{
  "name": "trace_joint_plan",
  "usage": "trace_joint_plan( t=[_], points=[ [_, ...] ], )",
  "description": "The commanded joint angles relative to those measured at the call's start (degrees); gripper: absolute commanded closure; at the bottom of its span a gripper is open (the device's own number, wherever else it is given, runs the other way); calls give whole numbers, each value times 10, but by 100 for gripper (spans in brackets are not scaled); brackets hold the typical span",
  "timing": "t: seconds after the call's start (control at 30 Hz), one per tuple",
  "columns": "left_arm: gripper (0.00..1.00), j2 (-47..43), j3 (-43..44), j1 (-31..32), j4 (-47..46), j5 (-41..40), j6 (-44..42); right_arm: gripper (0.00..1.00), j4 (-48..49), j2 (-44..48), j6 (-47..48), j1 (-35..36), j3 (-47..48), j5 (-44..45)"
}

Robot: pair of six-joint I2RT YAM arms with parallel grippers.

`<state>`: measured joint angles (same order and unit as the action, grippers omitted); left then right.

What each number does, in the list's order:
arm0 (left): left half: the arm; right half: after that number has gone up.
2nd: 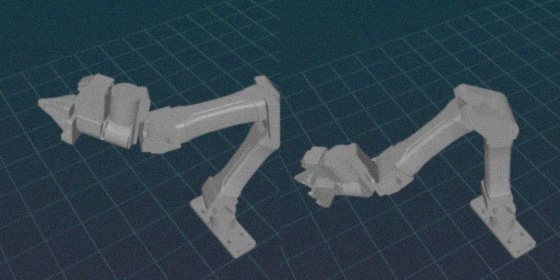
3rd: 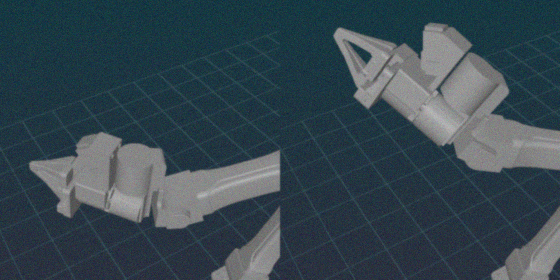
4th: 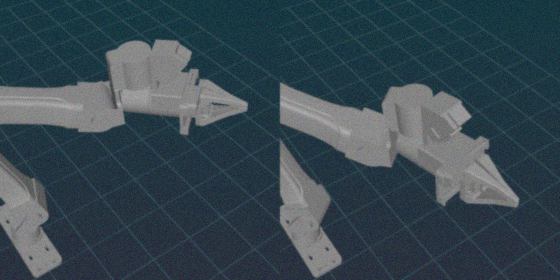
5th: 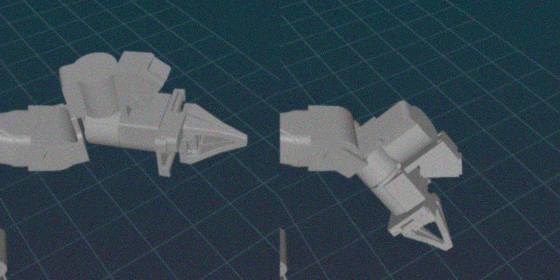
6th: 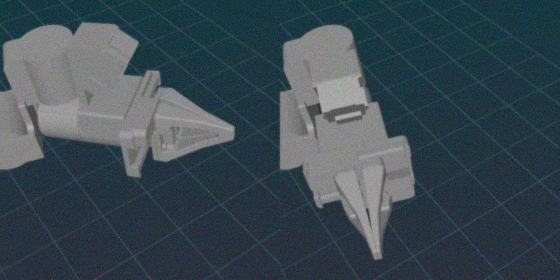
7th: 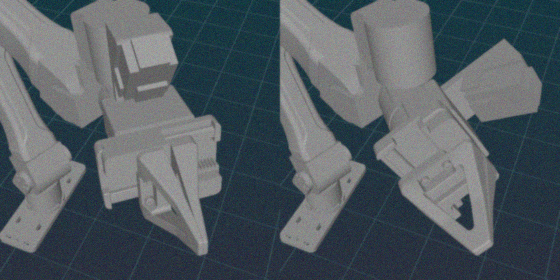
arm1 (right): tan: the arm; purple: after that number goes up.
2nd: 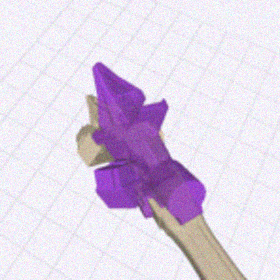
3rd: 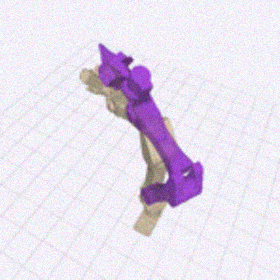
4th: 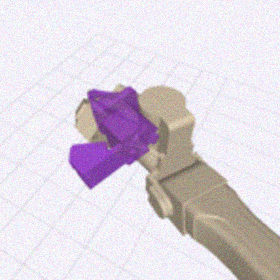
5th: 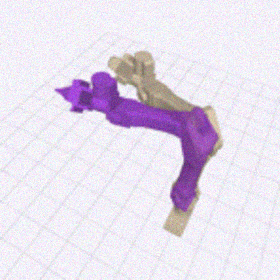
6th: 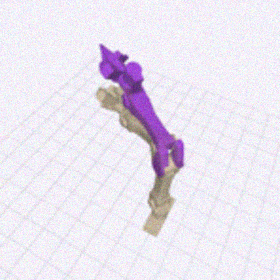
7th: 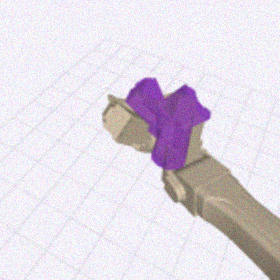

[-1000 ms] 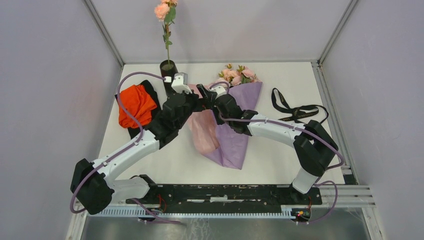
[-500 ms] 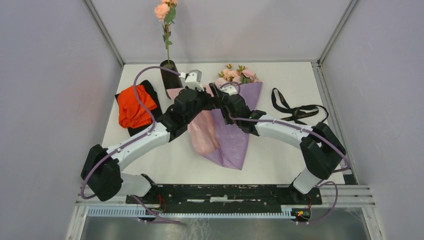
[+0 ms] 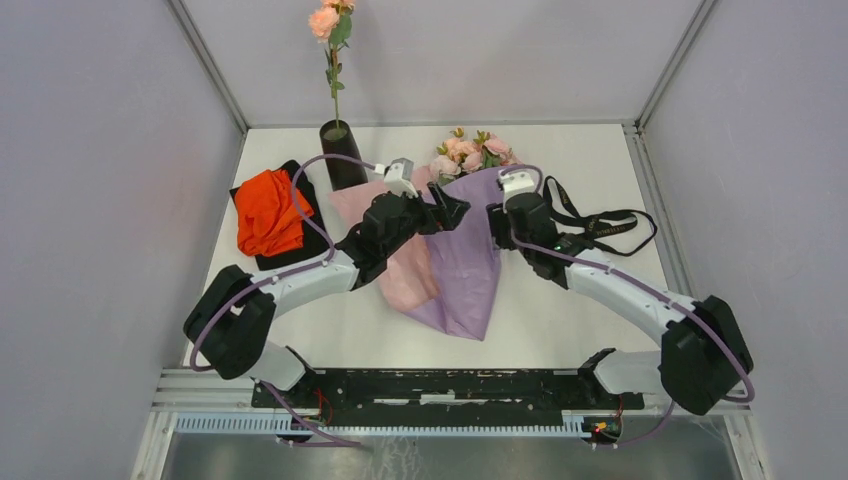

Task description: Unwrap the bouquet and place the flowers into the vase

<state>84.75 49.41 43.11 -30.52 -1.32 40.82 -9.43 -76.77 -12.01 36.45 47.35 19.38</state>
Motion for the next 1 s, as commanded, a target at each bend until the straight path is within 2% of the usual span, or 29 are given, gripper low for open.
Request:
trace_joint_plan(
  t=[0.0, 0.2, 0.53, 0.6, 0.63, 0.73, 0.83, 0.87, 0.97],
  points=[
    [0, 25, -57, -43, 116, -131, -1, 35, 86, 79, -14, -38, 9, 18],
    [0, 25, -93, -43, 111, -155, -2, 30, 90, 92, -14, -61, -3, 3],
    [2, 102, -79, -43, 34, -77, -14, 29, 90, 93, -12, -73, -10, -12],
    [9, 120, -71, -43, 27, -69, -12, 29, 90, 101, -10, -77, -12, -10],
    [19, 128, -67, -43, 25, -66, -10, 30, 90, 107, -9, -79, -13, -9],
    [60, 138, -56, -42, 21, -52, -10, 29, 89, 118, -3, -89, -16, -3],
    [93, 129, -37, -37, 37, -37, -21, 29, 86, 122, 0, -102, -22, 3],
    [97, 125, -29, -33, 45, -36, -25, 29, 86, 123, 0, -106, -25, 3],
    [98, 112, -4, -18, 63, -33, -33, 29, 80, 134, -7, -121, -29, -15]
  ],
)
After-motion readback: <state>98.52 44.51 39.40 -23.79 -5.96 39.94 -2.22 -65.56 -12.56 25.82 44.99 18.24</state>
